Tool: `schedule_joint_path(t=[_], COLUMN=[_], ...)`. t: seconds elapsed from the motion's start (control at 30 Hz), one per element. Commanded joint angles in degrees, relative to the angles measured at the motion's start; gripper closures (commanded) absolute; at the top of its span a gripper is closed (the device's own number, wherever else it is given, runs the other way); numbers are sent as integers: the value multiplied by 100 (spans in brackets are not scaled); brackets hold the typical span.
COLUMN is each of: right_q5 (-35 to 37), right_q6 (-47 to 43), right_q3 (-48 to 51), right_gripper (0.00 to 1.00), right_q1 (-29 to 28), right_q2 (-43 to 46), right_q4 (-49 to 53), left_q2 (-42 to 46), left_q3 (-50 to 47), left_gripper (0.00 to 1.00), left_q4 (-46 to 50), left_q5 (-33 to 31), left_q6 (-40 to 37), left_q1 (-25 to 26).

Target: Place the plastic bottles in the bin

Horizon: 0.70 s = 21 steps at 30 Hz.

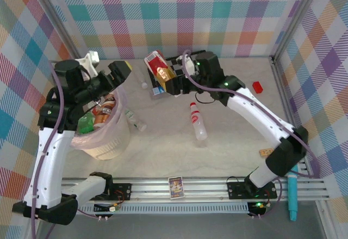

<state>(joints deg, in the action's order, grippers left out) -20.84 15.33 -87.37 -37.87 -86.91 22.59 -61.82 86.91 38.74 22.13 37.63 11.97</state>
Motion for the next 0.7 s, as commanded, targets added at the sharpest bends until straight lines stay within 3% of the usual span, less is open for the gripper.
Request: schedule_joint_path(t=[0.0, 0.27, 0.47, 0.53, 0.67], right_q5=[-635, -1152, -1371, -1402, -1465], right_q6=[-55, 259, 369, 438, 544], right_q3=[402, 781, 829, 896, 899], right_gripper=[42, 42, 42, 42, 43], right_q1=[-45, -52, -51, -50, -50], right_q2=[597, 1001, 1001, 1005, 942], right_q4=[-690, -1244, -1434, -1581, -1674], left_q2=[-193, -854, -1076, -1106, -1069], left_q3=[231, -68, -112, -96, -131], left_gripper=[0, 0, 0, 3, 21], left_q4=[-529, -1937, -2438, -2399, -2422], left_q5=[-338, -377, -520, -581, -706], left_q6=[285, 670, 799, 772, 789], left_q1=[518, 1720, 2104, 2134, 2142])
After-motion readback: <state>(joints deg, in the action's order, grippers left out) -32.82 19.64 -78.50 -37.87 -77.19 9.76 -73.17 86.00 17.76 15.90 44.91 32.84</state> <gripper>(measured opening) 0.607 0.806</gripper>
